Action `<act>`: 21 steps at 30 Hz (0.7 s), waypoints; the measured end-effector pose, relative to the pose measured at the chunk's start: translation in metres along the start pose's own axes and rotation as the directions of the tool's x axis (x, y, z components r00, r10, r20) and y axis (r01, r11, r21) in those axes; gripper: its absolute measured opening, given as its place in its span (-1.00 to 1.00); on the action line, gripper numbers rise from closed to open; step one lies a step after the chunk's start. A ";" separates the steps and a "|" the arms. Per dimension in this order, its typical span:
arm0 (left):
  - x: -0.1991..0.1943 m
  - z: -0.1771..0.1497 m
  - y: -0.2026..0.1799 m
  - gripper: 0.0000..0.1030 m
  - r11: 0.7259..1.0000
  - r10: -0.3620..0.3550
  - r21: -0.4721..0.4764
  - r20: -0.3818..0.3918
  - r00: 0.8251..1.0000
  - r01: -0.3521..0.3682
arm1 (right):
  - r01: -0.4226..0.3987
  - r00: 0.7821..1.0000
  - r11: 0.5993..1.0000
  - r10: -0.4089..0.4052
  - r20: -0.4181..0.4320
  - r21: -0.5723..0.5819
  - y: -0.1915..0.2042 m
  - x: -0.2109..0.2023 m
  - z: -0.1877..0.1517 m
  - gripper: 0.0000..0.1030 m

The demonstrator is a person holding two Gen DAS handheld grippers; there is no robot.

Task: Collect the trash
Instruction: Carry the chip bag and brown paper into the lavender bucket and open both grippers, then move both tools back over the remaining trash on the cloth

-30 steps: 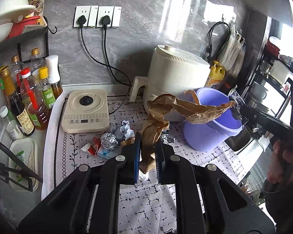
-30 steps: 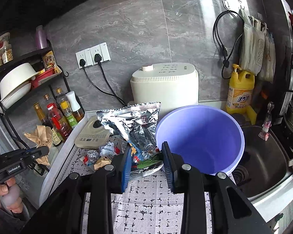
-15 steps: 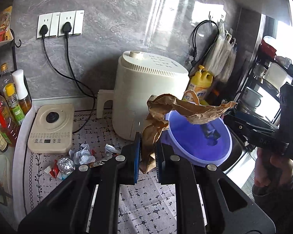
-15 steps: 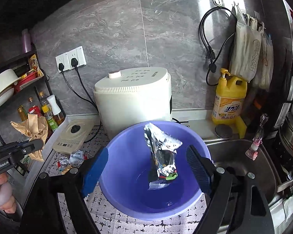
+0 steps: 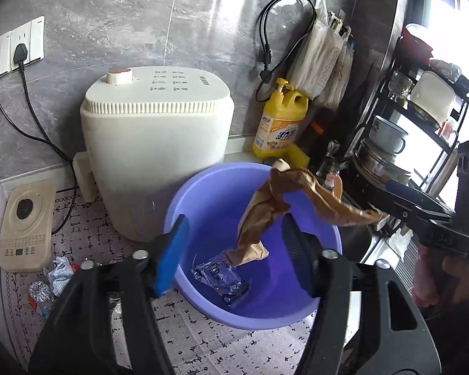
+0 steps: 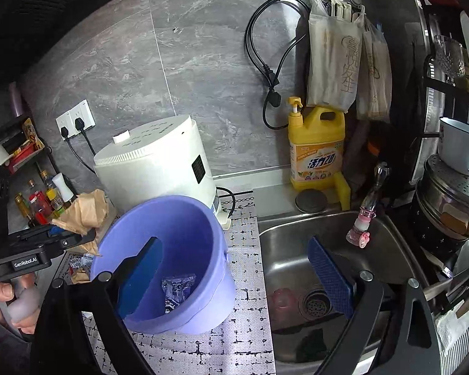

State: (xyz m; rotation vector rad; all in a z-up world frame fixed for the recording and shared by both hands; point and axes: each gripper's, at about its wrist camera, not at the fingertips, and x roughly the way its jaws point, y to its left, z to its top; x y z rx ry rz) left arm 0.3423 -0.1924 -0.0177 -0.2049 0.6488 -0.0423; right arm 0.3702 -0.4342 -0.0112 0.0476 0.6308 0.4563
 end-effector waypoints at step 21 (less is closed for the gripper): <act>-0.073 -0.041 0.109 0.83 0.952 0.252 -0.184 0.022 0.968 -0.244 | -0.198 0.980 0.978 0.196 -0.026 -0.071 0.077 0.020 0.006 0.84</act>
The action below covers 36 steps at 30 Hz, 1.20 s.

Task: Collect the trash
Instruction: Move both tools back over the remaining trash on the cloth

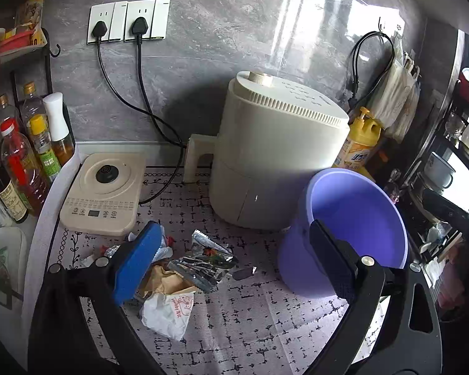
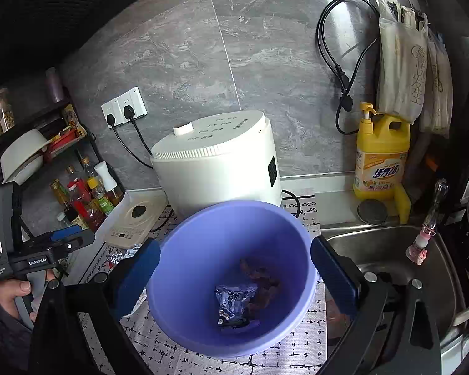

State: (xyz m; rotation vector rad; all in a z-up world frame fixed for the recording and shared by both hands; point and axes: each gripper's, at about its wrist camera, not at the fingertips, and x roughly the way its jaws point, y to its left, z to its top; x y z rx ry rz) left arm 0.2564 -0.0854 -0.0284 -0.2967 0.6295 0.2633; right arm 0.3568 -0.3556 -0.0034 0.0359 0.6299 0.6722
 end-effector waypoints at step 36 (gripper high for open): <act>0.004 -0.056 0.210 0.13 0.994 -0.107 -0.040 -0.179 0.978 0.101 | 0.004 0.971 1.000 -0.008 -0.240 -0.016 0.240 0.108 -0.092 0.26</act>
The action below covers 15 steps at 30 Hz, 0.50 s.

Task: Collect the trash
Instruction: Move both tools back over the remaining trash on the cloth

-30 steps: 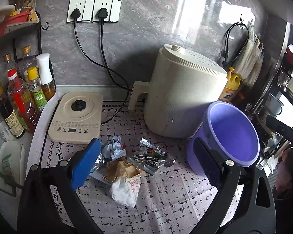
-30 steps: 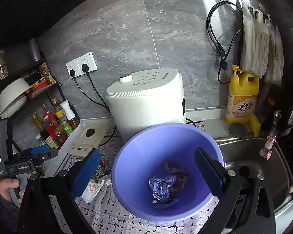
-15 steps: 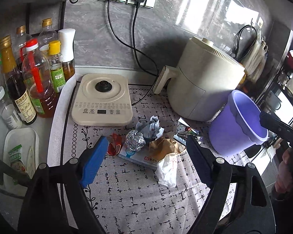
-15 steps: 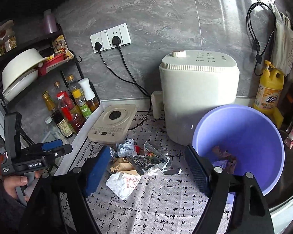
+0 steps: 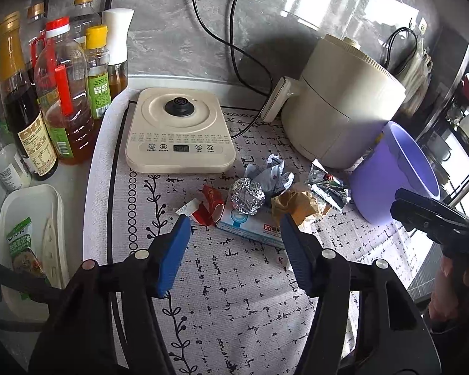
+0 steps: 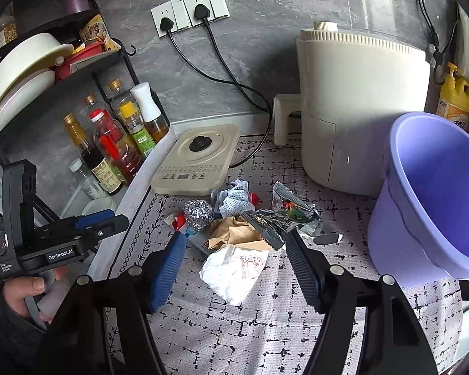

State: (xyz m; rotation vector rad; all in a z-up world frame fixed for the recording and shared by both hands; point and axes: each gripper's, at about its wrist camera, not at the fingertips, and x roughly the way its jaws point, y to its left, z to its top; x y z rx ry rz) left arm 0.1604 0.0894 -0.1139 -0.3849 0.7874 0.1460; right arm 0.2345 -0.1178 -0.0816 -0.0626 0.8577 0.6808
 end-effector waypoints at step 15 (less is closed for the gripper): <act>0.072 -0.001 0.029 0.32 0.999 -0.019 -0.035 -0.116 0.993 0.015 | 0.017 0.994 1.000 -0.020 -0.104 -0.023 0.018 0.046 -0.001 0.06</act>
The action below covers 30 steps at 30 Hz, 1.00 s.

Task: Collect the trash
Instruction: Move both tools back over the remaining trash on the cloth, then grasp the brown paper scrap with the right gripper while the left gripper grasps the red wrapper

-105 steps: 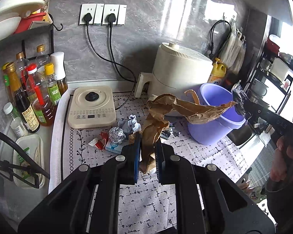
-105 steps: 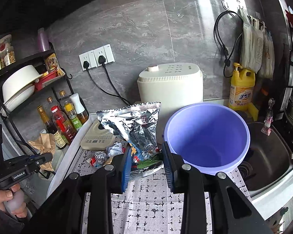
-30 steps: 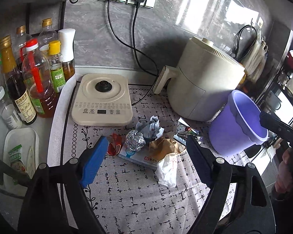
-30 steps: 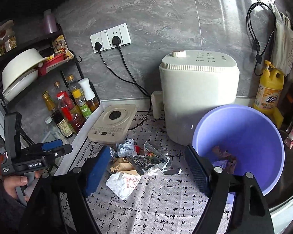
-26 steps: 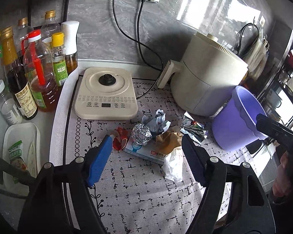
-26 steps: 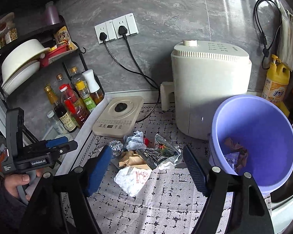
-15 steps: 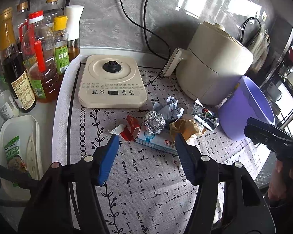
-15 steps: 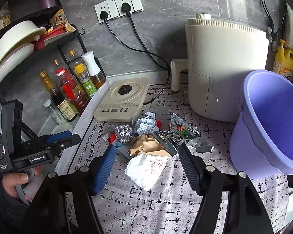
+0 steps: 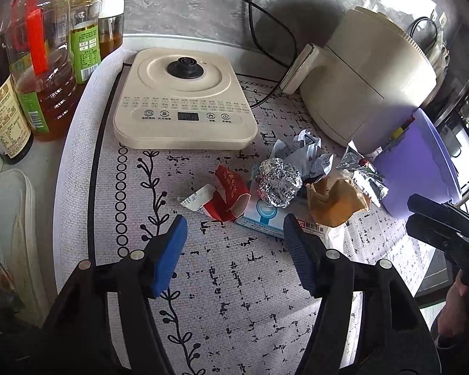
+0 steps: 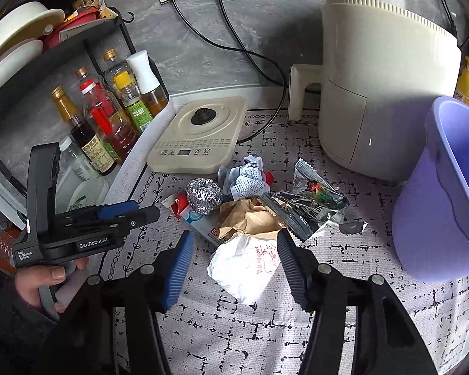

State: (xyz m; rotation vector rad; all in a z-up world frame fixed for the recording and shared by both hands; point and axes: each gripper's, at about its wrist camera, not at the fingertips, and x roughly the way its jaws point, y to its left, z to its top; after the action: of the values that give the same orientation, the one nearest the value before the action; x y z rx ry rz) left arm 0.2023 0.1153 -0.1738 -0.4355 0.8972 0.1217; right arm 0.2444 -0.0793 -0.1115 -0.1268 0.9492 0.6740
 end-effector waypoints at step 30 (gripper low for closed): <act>0.017 0.011 0.002 -0.96 1.000 -0.005 -0.022 0.028 1.000 0.005 | -0.046 0.994 0.986 0.029 -0.106 -0.159 0.005 0.053 0.028 -0.81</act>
State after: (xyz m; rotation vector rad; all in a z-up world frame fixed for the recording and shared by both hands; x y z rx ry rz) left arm 0.2201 0.1204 -0.1821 -0.4552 0.8680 0.1325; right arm 0.2821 -0.0397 -0.1357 -0.2899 0.9975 0.7853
